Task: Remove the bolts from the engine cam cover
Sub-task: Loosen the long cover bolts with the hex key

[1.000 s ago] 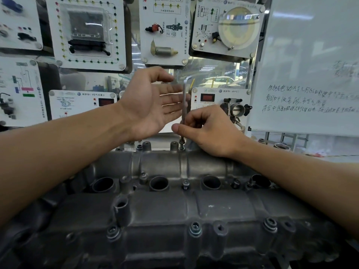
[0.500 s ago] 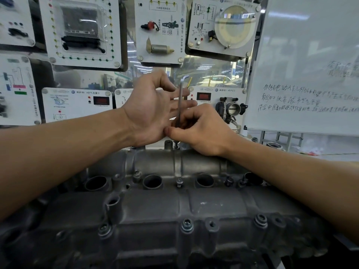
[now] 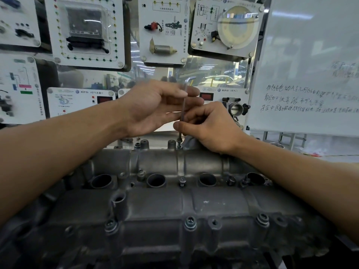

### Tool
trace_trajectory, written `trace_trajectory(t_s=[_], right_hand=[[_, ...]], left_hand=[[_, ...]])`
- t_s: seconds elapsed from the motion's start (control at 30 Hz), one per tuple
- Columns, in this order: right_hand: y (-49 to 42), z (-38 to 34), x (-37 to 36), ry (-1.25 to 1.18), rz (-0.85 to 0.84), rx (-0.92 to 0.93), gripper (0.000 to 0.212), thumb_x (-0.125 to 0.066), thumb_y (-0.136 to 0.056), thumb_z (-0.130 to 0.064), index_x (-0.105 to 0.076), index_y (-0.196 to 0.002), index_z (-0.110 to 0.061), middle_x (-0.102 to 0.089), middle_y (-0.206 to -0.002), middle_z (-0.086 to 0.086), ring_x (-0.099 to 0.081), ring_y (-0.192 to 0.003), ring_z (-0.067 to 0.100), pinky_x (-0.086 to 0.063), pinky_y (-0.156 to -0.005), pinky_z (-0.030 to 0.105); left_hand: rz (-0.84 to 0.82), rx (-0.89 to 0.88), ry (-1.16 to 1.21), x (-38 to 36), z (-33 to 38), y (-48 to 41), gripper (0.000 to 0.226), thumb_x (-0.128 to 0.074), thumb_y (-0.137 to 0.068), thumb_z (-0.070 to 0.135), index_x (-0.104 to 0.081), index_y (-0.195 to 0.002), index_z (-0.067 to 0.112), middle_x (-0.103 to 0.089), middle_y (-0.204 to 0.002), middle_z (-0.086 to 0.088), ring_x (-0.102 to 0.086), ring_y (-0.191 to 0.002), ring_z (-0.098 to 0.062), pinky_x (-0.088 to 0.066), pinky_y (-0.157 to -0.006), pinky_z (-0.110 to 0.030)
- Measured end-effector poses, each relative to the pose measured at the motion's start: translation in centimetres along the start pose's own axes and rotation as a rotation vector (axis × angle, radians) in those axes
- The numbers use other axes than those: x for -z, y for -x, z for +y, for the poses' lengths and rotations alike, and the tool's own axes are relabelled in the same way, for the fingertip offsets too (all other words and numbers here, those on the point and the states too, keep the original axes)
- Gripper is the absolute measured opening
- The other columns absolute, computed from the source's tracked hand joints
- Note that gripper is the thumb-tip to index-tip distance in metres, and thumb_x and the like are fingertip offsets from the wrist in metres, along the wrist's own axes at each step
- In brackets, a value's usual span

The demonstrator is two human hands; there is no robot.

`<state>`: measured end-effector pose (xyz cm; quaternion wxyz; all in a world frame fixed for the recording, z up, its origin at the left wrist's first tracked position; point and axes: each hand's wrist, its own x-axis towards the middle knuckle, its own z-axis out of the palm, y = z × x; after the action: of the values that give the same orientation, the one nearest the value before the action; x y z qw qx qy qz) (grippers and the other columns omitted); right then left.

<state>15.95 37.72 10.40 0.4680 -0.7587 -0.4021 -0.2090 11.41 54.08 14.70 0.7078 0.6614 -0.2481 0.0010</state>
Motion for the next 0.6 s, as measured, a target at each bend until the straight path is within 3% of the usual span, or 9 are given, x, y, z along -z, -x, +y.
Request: trace_trajectory(t_s=[0.17, 0.43, 0.5, 0.6], right_hand=[[0.39, -0.32, 0.16, -0.013, 0.004, 0.002, 0.022, -0.080, -0.081, -0.017, -0.076, -0.077, 0.004, -0.070, -0.073, 0.026, -0.054, -0.059, 0.019, -0.044, -0.059, 0.027], [0.63, -0.71, 0.09, -0.003, 0.025, 0.015, 0.015, -0.081, -0.080, -0.013, -0.078, -0.080, 0.002, -0.073, -0.074, 0.022, -0.059, -0.061, 0.019, -0.052, -0.062, 0.031], [0.63, -0.75, 0.08, 0.004, 0.015, 0.011, 0.014, -0.079, -0.082, -0.013, -0.078, -0.080, 0.001, -0.072, -0.075, 0.024, -0.058, -0.061, 0.019, -0.050, -0.060, 0.032], [0.60, -0.75, 0.34, 0.025, -0.005, 0.017, 0.015, -0.075, -0.086, -0.013, -0.078, -0.080, 0.000, -0.073, -0.075, 0.020, -0.061, -0.064, 0.020, -0.052, -0.064, 0.033]], left_hand=[[0.020, -0.072, -0.092, 0.05, -0.37, -0.01, 0.026, -0.062, -0.079, 0.012, -0.068, -0.103, 0.003, -0.074, -0.094, -0.013, -0.071, -0.095, -0.021, -0.058, -0.081, -0.029], [0.136, -0.118, -0.065, -0.40, -0.51, 0.20, 0.013, -0.071, -0.070, 0.011, -0.065, -0.081, 0.009, -0.075, -0.081, -0.012, -0.074, -0.082, -0.023, -0.060, -0.070, -0.032], [0.142, -0.101, -0.068, -0.52, -0.40, 0.27, 0.020, -0.072, -0.070, 0.016, -0.064, -0.086, 0.007, -0.074, -0.083, -0.011, -0.074, -0.085, -0.024, -0.060, -0.071, -0.033], [0.060, -0.018, 0.021, -0.40, 0.14, 0.63, 0.029, -0.066, -0.080, 0.025, -0.065, -0.102, 0.007, -0.074, -0.101, -0.014, -0.070, -0.104, -0.026, -0.058, -0.088, -0.036]])
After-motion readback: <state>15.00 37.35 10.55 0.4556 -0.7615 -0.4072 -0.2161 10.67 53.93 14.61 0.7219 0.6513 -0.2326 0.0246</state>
